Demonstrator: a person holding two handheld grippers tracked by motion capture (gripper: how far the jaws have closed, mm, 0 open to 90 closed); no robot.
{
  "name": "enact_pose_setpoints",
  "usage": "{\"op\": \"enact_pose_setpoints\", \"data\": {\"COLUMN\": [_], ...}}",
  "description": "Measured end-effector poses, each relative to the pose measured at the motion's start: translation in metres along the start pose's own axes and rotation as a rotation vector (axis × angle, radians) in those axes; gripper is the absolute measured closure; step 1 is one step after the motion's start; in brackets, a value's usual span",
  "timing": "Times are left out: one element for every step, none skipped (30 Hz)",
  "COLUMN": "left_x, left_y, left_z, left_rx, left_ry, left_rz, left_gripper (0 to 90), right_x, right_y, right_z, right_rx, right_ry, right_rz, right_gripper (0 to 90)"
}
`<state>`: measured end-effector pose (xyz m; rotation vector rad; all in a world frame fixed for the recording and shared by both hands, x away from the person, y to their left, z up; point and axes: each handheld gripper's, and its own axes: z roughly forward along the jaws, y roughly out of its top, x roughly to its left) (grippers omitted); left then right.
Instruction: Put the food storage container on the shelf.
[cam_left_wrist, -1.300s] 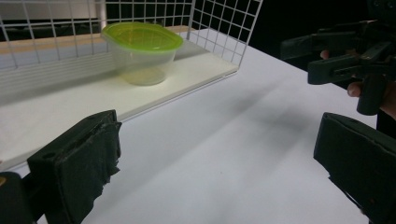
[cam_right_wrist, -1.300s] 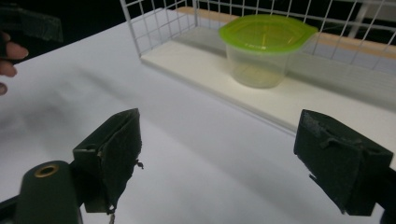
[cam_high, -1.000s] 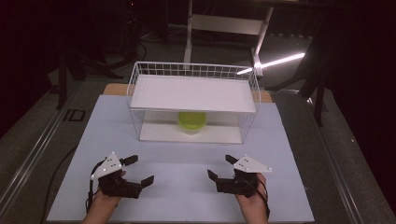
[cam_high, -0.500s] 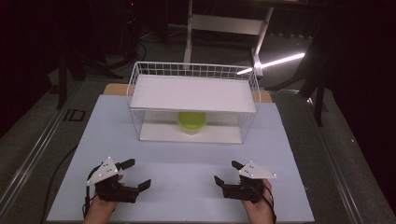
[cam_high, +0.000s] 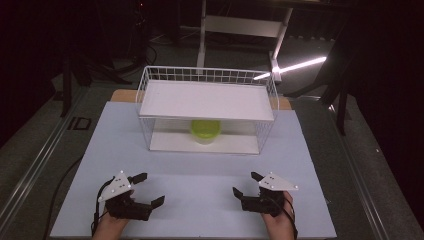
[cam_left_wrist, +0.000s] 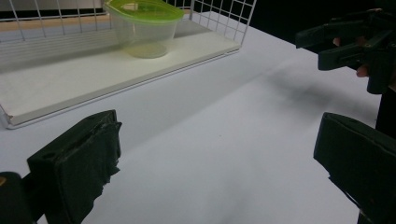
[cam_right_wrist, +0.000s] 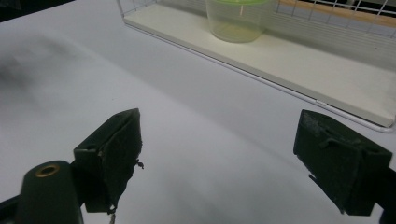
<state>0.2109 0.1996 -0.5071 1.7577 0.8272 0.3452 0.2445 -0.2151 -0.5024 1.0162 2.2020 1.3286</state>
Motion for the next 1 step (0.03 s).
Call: {"op": "enact_pose_setpoints", "data": {"left_x": [-0.0001], "left_y": [0.0003], "left_z": [-0.0002], "left_rx": [-0.001], "left_ry": [0.000], "left_rz": [0.004], "left_gripper": [1.6], "right_x": [0.0001], "right_y": [-0.0001], "right_z": [0.0000], "right_rx": [-0.001], "right_ry": [0.002], "right_rz": [0.002], "right_gripper": [15.2]}}
